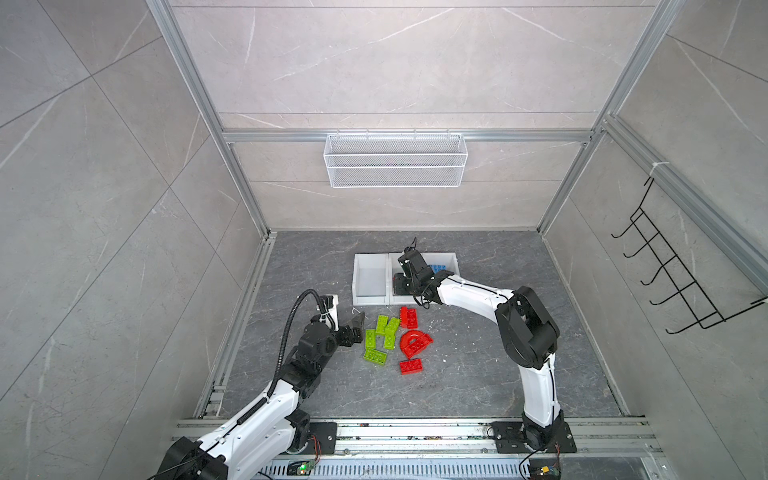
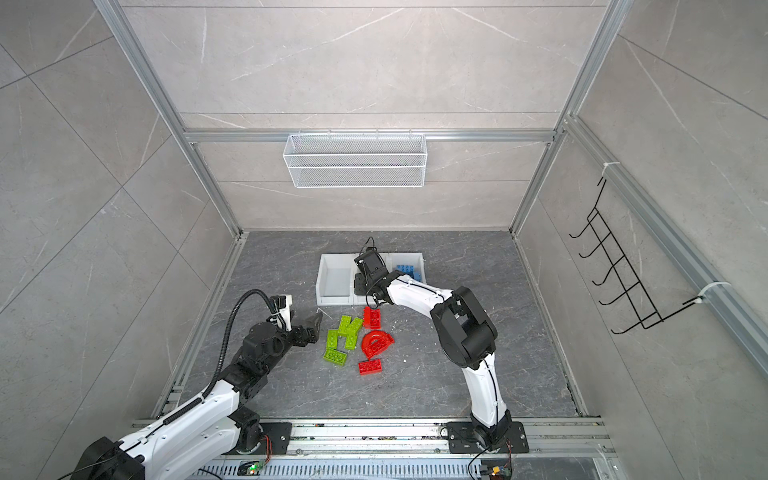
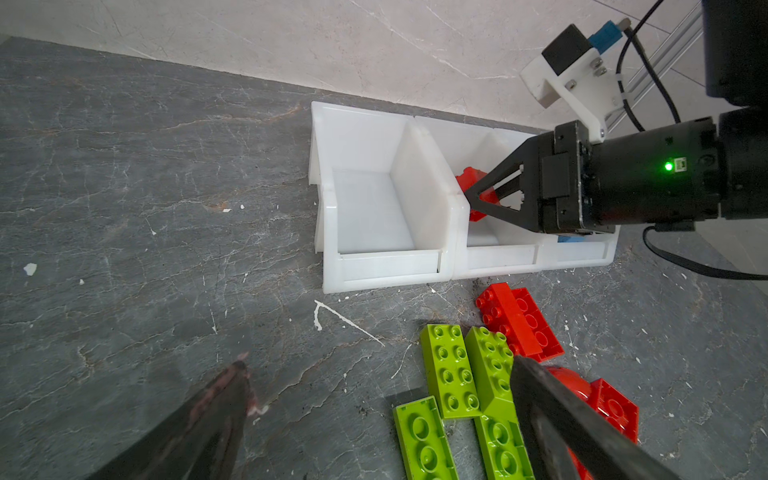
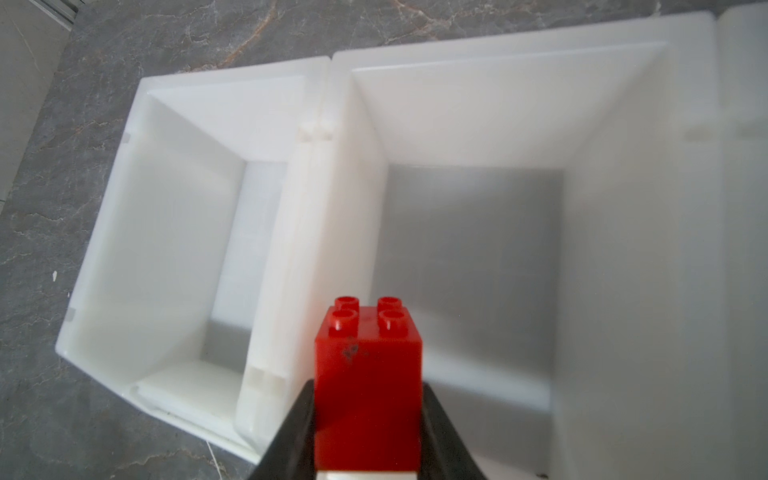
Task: Sort the legos into containers by color
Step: 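Open the right gripper to drop the red brick into the middle compartment, then move the right gripper back down to the red bricks in front of the bin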
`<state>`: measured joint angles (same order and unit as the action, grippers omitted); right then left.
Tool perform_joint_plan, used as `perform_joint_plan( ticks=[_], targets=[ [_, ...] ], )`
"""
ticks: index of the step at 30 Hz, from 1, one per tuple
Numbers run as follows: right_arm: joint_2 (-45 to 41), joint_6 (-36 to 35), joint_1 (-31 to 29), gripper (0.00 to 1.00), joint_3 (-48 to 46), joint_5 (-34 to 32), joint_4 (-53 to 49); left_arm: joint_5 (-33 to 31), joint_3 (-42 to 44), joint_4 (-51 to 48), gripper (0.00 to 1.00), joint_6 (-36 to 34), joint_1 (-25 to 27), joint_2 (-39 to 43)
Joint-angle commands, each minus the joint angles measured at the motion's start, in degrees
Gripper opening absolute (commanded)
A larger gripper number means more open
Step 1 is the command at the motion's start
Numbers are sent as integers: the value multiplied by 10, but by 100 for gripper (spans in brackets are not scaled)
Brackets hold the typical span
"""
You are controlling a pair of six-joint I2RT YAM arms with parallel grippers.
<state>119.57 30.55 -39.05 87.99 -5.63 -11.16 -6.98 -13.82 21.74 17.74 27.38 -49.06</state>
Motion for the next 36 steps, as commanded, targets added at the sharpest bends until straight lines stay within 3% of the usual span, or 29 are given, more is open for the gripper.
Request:
perform_joint_plan(
  ticks=[1, 10, 12, 17, 23, 27, 32, 36],
  targets=[
    [22, -15, 3, 35, 28, -7, -22, -1, -20, 18, 100, -9, 0, 1],
    [17, -21, 3, 60, 32, -18, -39, -1, -22, 20, 100, -9, -1, -6],
    [2, -23, 3, 61, 28, -12, -52, -1, -21, 19, 100, -9, -1, -5],
    [-115, -19, -11, 59, -47, -5, -60, -4, -20, 18, 100, -11, -1, -2],
    [-264, 34, -49, 52, -214, -58, -74, -5, -22, 13, 100, -13, -1, 0],
    [-279, 42, -54, 47, -271, -58, -65, -5, -20, 11, 100, -14, -1, 5],
    [-239, 33, -54, 36, -266, -41, -61, -5, -21, 9, 100, -15, -2, 7],
    [-221, 34, -54, 36, -264, -21, -38, -3, -22, 9, 100, -15, -2, 5]
  ],
)
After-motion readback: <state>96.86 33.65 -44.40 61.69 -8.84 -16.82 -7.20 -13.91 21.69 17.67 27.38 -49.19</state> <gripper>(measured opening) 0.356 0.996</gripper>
